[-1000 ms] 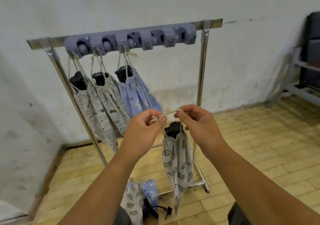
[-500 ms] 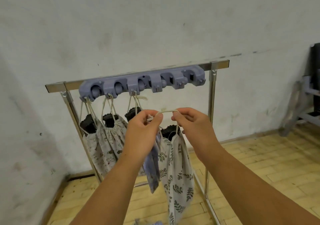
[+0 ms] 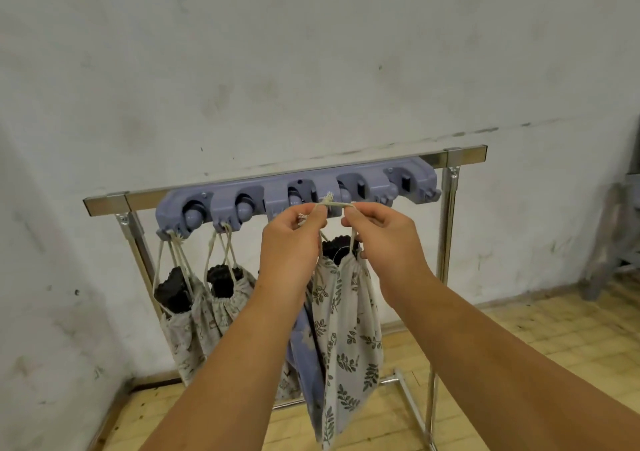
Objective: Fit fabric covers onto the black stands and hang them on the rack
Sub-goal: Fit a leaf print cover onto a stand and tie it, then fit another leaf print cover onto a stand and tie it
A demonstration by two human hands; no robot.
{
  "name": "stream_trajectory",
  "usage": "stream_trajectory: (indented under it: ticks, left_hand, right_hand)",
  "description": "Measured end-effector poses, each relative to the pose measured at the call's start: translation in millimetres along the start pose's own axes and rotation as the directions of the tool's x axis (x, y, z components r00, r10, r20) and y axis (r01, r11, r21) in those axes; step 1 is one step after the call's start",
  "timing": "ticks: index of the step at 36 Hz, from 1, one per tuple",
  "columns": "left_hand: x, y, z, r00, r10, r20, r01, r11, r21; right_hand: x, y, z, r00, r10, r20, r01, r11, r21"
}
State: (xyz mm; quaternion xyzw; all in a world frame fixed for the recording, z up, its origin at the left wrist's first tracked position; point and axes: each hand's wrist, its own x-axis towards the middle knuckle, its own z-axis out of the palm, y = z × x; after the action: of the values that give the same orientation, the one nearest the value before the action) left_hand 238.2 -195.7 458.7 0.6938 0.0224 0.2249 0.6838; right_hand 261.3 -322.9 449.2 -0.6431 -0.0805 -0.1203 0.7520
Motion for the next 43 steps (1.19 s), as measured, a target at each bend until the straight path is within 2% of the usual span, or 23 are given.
stream_trajectory:
  ticks: [8, 12, 19, 27, 43]
  left_hand:
    - [3.4, -19.5, 9.4, 0.998, -0.058, 0.006, 0.058, 0.998, 0.022]
    - [-2.5, -33.1, 7.4, 1.000, -0.005, 0.025, 0.004, 0.998, 0.058]
    - [-11.1, -35.6, 4.5, 1.000, 0.025, -0.004, -0.025, 1.000, 0.016]
    - [-41.5, -56.5, -1.4, 0.998, -0.009, 0.057, 0.006, 0.999, 0.044]
    - [-119.2, -165.8, -47.7, 0.952, -0.293, 0.089, 0.276, 0.947, 0.166]
  right_hand:
    - [8.1, 23.4, -1.1, 0.999, 0.045, -0.022, -0.045, 0.999, 0.002]
    - [3.0, 34.3, -4.4, 1.000, 0.006, 0.013, -0.006, 1.000, -0.004]
    - [0.1, 35.4, -12.3, 0.999, -0.042, -0.034, 0.040, 0.998, -0.040]
    - [-28.3, 60.9, -21.5, 0.999, 0.034, 0.003, -0.033, 0.994, -0.106]
    - [-126.6, 186.4, -49.6, 0.956, 0.293, -0.001, -0.287, 0.935, -0.206]
